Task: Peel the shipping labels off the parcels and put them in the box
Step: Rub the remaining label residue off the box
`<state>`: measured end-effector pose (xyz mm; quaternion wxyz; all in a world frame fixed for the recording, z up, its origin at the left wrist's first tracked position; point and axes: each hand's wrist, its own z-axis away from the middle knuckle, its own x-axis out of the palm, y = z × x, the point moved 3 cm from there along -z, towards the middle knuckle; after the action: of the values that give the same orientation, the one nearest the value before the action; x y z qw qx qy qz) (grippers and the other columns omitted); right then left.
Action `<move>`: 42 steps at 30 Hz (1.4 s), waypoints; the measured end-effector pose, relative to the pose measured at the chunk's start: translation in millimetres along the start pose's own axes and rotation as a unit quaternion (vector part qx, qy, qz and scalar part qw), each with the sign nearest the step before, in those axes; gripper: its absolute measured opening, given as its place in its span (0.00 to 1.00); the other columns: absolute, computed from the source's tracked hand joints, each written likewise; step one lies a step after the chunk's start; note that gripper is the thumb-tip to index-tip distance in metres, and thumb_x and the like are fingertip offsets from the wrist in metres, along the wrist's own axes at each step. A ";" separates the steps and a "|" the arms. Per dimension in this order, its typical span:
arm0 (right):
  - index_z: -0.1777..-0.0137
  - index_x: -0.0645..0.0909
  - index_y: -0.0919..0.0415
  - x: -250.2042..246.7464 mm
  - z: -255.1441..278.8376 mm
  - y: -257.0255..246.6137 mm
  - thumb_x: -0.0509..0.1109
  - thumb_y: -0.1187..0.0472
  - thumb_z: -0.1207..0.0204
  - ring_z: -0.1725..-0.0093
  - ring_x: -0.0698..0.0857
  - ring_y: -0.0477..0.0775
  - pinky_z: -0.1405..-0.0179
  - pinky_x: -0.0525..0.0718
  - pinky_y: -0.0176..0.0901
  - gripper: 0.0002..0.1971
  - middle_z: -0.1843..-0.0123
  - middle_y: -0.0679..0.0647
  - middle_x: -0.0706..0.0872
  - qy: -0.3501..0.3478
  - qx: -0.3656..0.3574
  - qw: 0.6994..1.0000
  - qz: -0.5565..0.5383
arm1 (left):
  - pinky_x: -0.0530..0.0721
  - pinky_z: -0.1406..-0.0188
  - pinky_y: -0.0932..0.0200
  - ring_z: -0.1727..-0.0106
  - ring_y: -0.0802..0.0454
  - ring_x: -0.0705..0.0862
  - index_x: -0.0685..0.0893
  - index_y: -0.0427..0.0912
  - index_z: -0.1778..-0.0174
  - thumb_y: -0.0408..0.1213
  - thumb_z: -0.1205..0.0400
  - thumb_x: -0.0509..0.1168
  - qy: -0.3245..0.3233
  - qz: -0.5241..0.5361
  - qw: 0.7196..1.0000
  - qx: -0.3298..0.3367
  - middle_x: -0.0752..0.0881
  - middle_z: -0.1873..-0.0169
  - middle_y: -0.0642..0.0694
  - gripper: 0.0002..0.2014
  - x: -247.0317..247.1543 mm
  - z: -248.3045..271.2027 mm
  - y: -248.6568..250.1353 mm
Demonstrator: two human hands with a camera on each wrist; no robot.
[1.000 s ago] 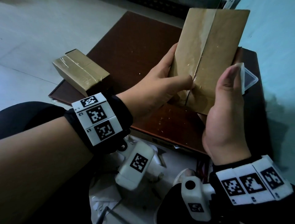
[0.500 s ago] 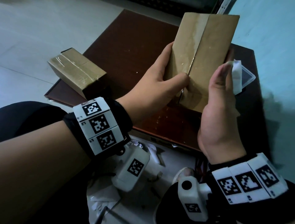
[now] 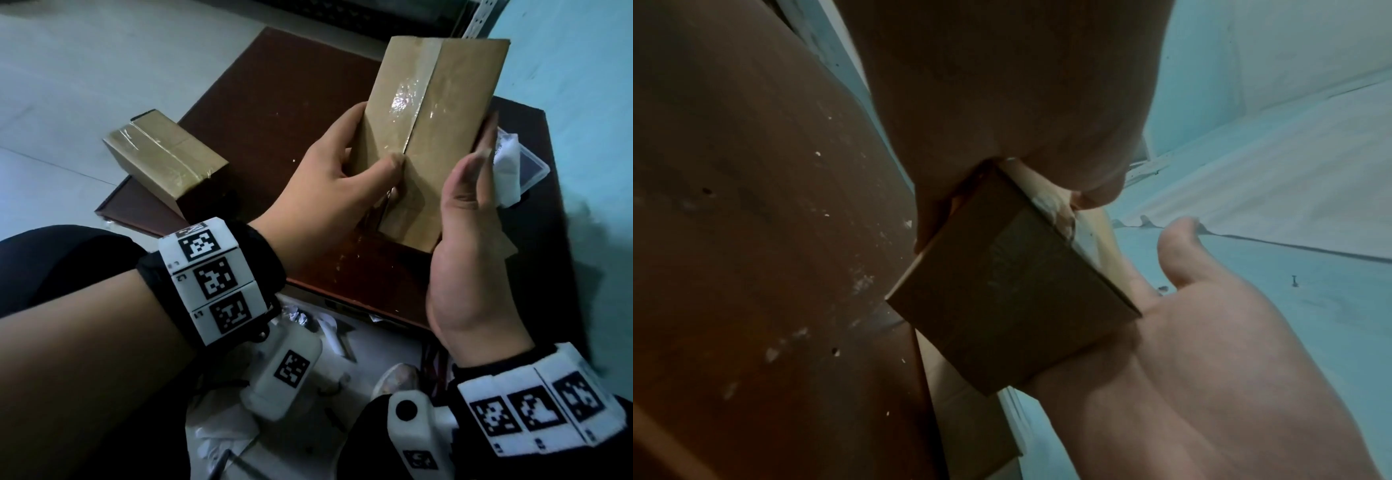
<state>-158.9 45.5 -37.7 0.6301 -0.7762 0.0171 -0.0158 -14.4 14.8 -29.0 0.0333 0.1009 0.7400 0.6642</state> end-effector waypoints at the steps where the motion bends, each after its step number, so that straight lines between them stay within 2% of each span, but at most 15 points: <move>1: 0.04 0.48 0.38 -1.8 -0.6 1.8 0.61 0.20 0.22 0.07 0.66 0.54 0.09 0.67 0.71 0.51 0.03 0.49 0.59 -0.021 -0.002 1.000 0.000 | 0.91 0.48 0.53 0.43 0.48 0.92 0.73 0.49 0.21 0.36 0.13 0.66 0.000 0.012 1.000 -0.001 0.90 0.36 0.42 0.24 1.2 -0.9 -0.7; 3: 0.04 0.46 0.37 -3.5 1.0 0.0 0.61 0.22 0.20 0.07 0.65 0.54 0.10 0.68 0.70 0.49 0.03 0.48 0.57 -0.026 -0.010 1.000 0.010 | 0.92 0.45 0.51 0.42 0.48 0.92 0.73 0.52 0.22 0.31 0.12 0.65 -0.018 0.029 0.999 -0.013 0.89 0.36 0.39 0.23 1.7 -3.0 -1.7; 5: 0.04 0.46 0.37 -9.3 -0.8 0.7 0.61 0.27 0.16 0.07 0.65 0.54 0.10 0.68 0.70 0.45 0.03 0.48 0.56 -0.018 -0.015 1.000 0.004 | 0.92 0.43 0.52 0.43 0.51 0.90 0.70 0.52 0.20 0.24 0.12 0.64 -0.049 0.039 0.998 -0.028 0.88 0.36 0.41 0.27 1.3 -5.4 -1.7; 8: 0.04 0.47 0.38 -18.6 -5.6 3.0 0.60 0.32 0.10 0.05 0.62 0.54 0.09 0.66 0.71 0.40 0.03 0.48 0.56 -0.013 -0.021 1.000 0.007 | 0.90 0.37 0.45 0.39 0.47 0.89 0.60 0.53 0.09 0.27 0.18 0.65 -0.080 0.048 0.995 -0.037 0.84 0.29 0.41 0.41 5.0 -5.3 -1.2; 10: 0.03 0.47 0.41 -20.1 -6.6 4.1 0.58 0.36 0.09 0.05 0.60 0.53 0.08 0.65 0.70 0.39 0.03 0.48 0.56 -0.007 -0.026 1.000 0.013 | 0.90 0.34 0.45 0.32 0.46 0.87 0.55 0.54 0.07 0.29 0.19 0.65 -0.076 0.050 0.995 -0.035 0.80 0.22 0.42 0.44 7.9 -4.7 -3.0; 13: 0.03 0.45 0.48 -18.6 -4.7 3.6 0.58 0.44 0.07 0.06 0.62 0.54 0.08 0.66 0.66 0.38 0.03 0.51 0.57 0.000 -0.040 0.999 0.010 | 0.87 0.29 0.49 0.25 0.47 0.84 0.51 0.50 0.06 0.32 0.15 0.66 -0.054 0.022 0.998 -0.015 0.76 0.18 0.45 0.43 8.4 -3.0 -6.3; 15: 0.03 0.45 0.48 -17.6 -2.3 2.7 0.60 0.50 0.06 0.07 0.66 0.54 0.10 0.70 0.64 0.37 0.04 0.51 0.59 -0.004 -0.042 0.999 0.011 | 0.88 0.34 0.56 0.30 0.56 0.85 0.53 0.47 0.07 0.32 0.12 0.66 -0.039 -0.033 0.999 0.004 0.80 0.23 0.49 0.40 6.5 -1.7 -6.3; 18: 0.03 0.47 0.43 -16.5 -0.2 2.7 0.64 0.50 0.08 0.09 0.69 0.51 0.11 0.74 0.61 0.39 0.04 0.48 0.61 -0.013 -0.034 0.999 0.027 | 0.86 0.45 0.68 0.40 0.68 0.86 0.57 0.47 0.08 0.30 0.10 0.65 -0.015 -0.095 0.995 0.032 0.82 0.33 0.59 0.35 2.4 0.0 -2.7; 24: 0.03 0.47 0.46 -16.5 -1.6 5.1 0.63 0.46 0.09 0.07 0.66 0.51 0.11 0.72 0.62 0.40 0.04 0.49 0.61 -0.011 -0.063 0.996 0.068 | 0.86 0.37 0.64 0.34 0.63 0.86 0.60 0.48 0.10 0.41 0.13 0.62 -0.019 -0.164 0.984 0.069 0.83 0.33 0.63 0.34 -1.0 0.8 1.1; 27: 0.03 0.46 0.48 -16.5 -0.1 4.8 0.61 0.47 0.08 0.07 0.64 0.52 0.10 0.71 0.62 0.39 0.04 0.50 0.60 -0.004 -0.075 0.994 0.084 | 0.87 0.30 0.47 0.28 0.53 0.85 0.54 0.46 0.07 0.48 0.14 0.65 -0.042 -0.148 0.986 0.069 0.80 0.23 0.51 0.41 -1.8 -1.4 -6.2; 29: 0.03 0.46 0.48 -16.4 0.3 4.7 0.61 0.46 0.08 0.07 0.64 0.53 0.10 0.71 0.63 0.39 0.04 0.51 0.60 -0.004 -0.074 0.994 0.086 | 0.86 0.29 0.41 0.27 0.48 0.84 0.50 0.45 0.07 0.49 0.14 0.66 -0.058 -0.132 0.988 0.063 0.77 0.20 0.46 0.43 -1.5 -2.8 -9.8; 34: 0.03 0.46 0.49 -17.7 1.8 3.4 0.60 0.46 0.08 0.06 0.62 0.52 0.09 0.68 0.62 0.39 0.04 0.50 0.58 0.002 -0.079 0.990 0.120 | 0.88 0.31 0.44 0.26 0.46 0.84 0.48 0.42 0.07 0.39 0.13 0.63 -0.065 -0.078 0.993 0.052 0.74 0.19 0.42 0.41 0.5 -3.3 -10.5; 38: 0.03 0.46 0.50 -20.4 0.5 3.4 0.59 0.46 0.08 0.05 0.61 0.52 0.08 0.67 0.64 0.39 0.03 0.51 0.57 0.001 -0.085 0.988 0.126 | 0.88 0.35 0.54 0.30 0.52 0.85 0.50 0.41 0.07 0.36 0.15 0.63 -0.052 -0.066 0.995 0.055 0.77 0.21 0.43 0.41 3.6 -2.4 -10.0; 39: 0.03 0.46 0.52 -20.6 -0.2 3.0 0.59 0.47 0.08 0.05 0.61 0.53 0.08 0.66 0.64 0.38 0.03 0.52 0.58 -0.001 -0.087 0.989 0.121 | 0.87 0.34 0.53 0.29 0.52 0.84 0.51 0.41 0.07 0.36 0.15 0.63 -0.046 -0.069 0.995 0.058 0.77 0.21 0.44 0.41 3.6 -1.6 -10.0; 42: 0.03 0.47 0.54 -22.6 -1.7 2.8 0.59 0.49 0.08 0.05 0.62 0.54 0.08 0.66 0.63 0.38 0.03 0.54 0.59 -0.005 -0.104 0.990 0.098 | 0.85 0.26 0.43 0.23 0.46 0.81 0.51 0.40 0.07 0.36 0.13 0.64 -0.055 -0.035 0.995 0.069 0.75 0.19 0.42 0.39 3.9 -2.2 -14.6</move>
<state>-181.5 44.4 -40.2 0.5449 -0.8319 0.0915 0.0513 -20.2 12.0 -42.9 0.0901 0.1131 0.7844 0.6032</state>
